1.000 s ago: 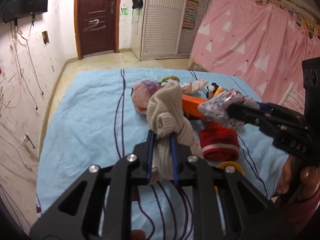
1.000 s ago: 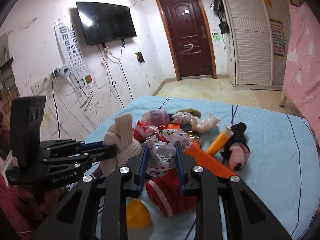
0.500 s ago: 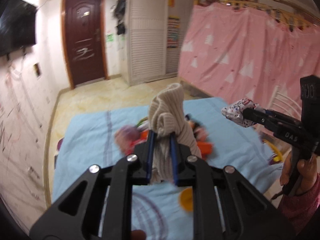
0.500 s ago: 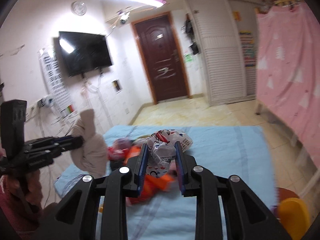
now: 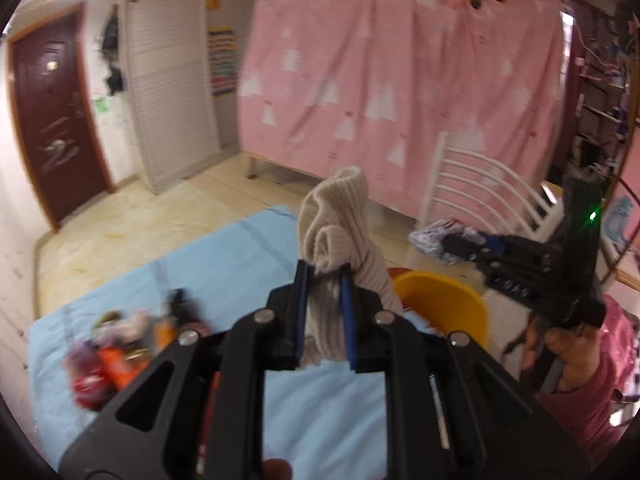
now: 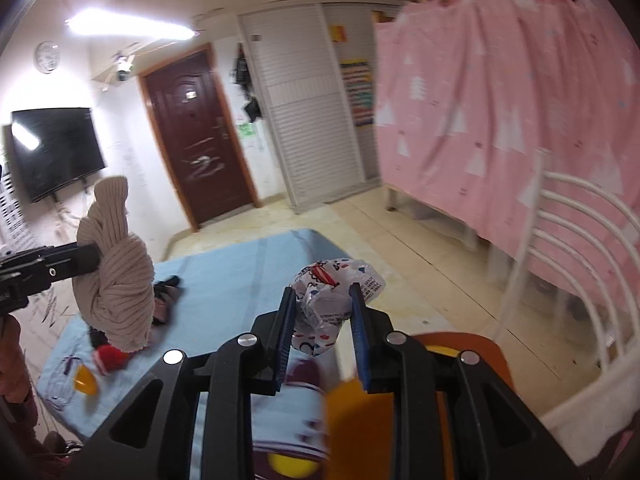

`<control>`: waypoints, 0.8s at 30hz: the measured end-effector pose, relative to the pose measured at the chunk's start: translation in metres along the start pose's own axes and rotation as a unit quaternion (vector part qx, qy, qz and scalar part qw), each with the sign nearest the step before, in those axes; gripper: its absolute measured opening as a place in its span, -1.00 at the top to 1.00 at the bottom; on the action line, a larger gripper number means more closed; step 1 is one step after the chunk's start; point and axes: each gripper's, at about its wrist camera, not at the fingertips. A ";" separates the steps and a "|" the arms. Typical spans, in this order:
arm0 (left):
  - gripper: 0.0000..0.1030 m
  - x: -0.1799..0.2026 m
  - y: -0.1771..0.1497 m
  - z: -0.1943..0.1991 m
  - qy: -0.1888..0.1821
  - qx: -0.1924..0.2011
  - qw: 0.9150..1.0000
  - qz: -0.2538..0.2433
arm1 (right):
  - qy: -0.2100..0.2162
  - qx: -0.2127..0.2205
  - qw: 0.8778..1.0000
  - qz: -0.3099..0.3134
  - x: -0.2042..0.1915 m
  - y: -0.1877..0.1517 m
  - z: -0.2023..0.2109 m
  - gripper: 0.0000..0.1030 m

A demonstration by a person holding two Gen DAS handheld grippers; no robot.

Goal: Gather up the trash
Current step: 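Carry both items to the orange bin and open both tools to drop them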

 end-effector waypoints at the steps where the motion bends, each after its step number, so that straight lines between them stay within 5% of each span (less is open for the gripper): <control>1: 0.73 0.008 0.004 -0.007 -0.007 -0.005 1.000 -0.003 | -0.013 -0.003 1.000 -0.003 0.010 -0.005 0.001 0.61; 14: 0.69 0.105 0.015 -0.109 -0.076 -0.095 0.992 -0.037 | -0.036 -0.061 0.993 -0.093 0.092 -0.059 -0.028 0.49; 19: 0.65 0.112 0.014 -0.122 -0.100 -0.102 0.989 -0.032 | -0.051 -0.062 0.991 -0.111 0.102 -0.065 -0.027 0.17; 22: 0.47 0.109 0.013 -0.117 -0.105 -0.098 0.989 -0.028 | -0.059 -0.057 0.989 -0.120 0.109 -0.062 -0.027 0.06; 24: 0.17 0.105 0.012 -0.111 -0.104 -0.093 0.990 -0.024 | -0.058 -0.055 0.989 -0.122 0.110 -0.062 -0.025 0.02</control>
Point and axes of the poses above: each gripper's, at about its wrist camera, not at the fingertips, and z roughly against the way its jaws point, x to its right, y to its top, and after that the axes turned 2 degrees about y, right-handed
